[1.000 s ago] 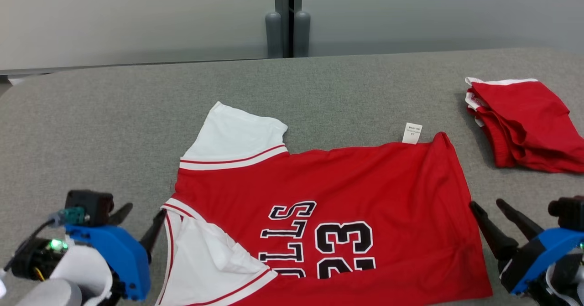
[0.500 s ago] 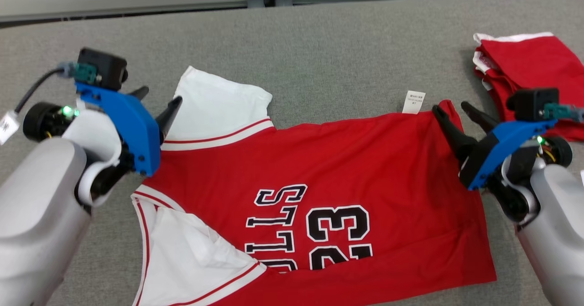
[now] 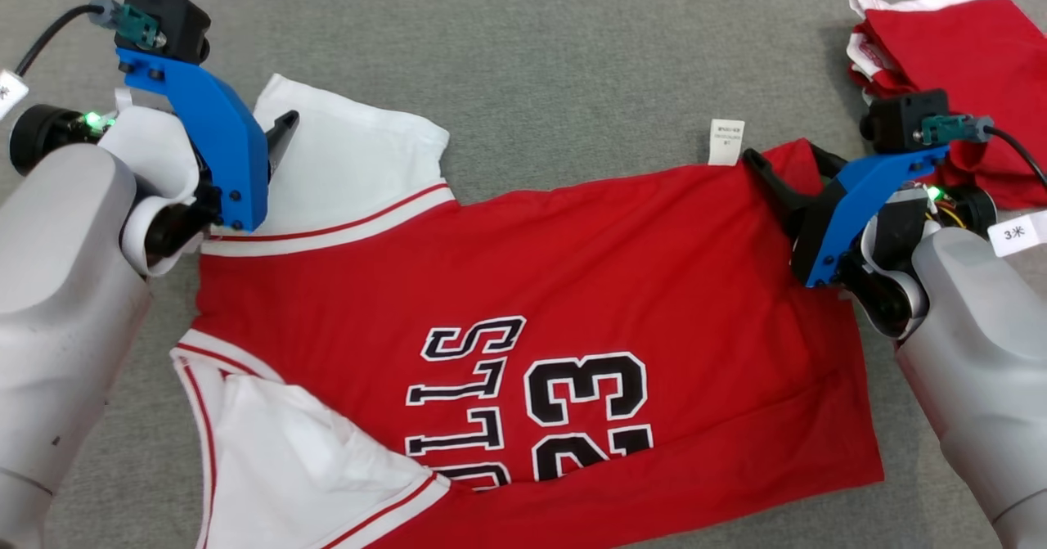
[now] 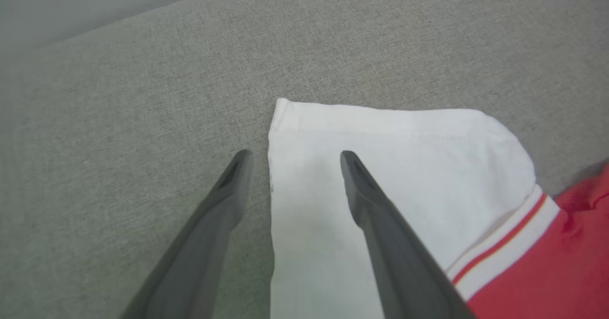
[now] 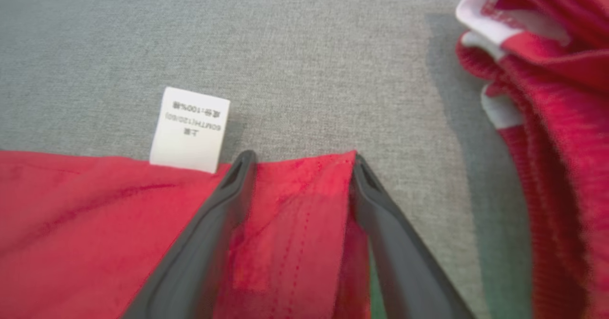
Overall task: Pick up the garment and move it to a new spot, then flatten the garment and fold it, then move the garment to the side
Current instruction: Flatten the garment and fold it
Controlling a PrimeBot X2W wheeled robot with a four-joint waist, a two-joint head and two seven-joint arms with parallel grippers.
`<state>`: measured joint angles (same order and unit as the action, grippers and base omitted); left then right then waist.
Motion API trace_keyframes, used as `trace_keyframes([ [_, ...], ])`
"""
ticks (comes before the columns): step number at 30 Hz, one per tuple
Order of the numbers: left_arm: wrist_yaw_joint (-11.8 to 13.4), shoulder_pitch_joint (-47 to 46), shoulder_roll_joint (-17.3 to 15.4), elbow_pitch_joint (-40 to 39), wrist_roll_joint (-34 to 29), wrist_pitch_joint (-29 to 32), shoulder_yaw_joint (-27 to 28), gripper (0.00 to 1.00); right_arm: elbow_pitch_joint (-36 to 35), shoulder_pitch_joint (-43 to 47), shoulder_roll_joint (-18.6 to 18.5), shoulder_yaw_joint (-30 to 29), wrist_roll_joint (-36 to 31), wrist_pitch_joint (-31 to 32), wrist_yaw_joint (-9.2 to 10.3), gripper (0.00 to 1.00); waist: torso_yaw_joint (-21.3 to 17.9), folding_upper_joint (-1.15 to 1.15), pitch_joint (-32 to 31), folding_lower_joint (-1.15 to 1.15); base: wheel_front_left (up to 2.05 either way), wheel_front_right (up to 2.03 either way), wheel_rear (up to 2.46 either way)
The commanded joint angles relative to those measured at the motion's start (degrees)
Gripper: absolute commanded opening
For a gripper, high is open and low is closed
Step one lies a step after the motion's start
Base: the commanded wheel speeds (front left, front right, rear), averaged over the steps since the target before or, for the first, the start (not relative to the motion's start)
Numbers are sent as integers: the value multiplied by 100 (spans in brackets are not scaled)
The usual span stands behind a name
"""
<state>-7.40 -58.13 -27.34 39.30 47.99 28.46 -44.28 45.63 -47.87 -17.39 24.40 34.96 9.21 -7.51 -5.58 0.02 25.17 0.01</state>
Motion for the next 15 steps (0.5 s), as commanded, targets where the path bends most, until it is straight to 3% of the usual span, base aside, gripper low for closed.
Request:
trace_keyframes([
  [1, -7, -153, -49, 51, 48, -17, -68, 100, 114, -40, 27, 72, 65, -11, 3, 100, -55, -2, 38, -1, 0, 0, 0],
  [11, -9, -425, -252, 566, 392, -26, -485, 100, 196, -44, 49, 728, 450, 158, 7, 100, -377, -2, 257, -1, 0, 0, 0],
  [12, -9, -431, -260, 584, 435, -46, -527, 100, 154, -26, 35, 801, 504, 178, 7, 89, -388, -2, 261, -1, 0, 0, 0],
  [13, -9, -430, -269, 596, 482, -44, -572, 100, 111, 0, 25, 881, 554, 217, 4, 56, -399, -2, 263, -1, 0, 0, 0],
  [14, -10, -436, -281, 596, 515, -43, -623, 75, 76, 25, 3, 950, 605, 243, 3, 47, -406, -2, 261, -1, 0, 0, 0],
  [15, -10, -441, -292, 591, 558, -66, -664, 40, 41, 40, -25, 1001, 649, 248, 2, 40, -411, -2, 260, -1, 0, 0, 0],
])
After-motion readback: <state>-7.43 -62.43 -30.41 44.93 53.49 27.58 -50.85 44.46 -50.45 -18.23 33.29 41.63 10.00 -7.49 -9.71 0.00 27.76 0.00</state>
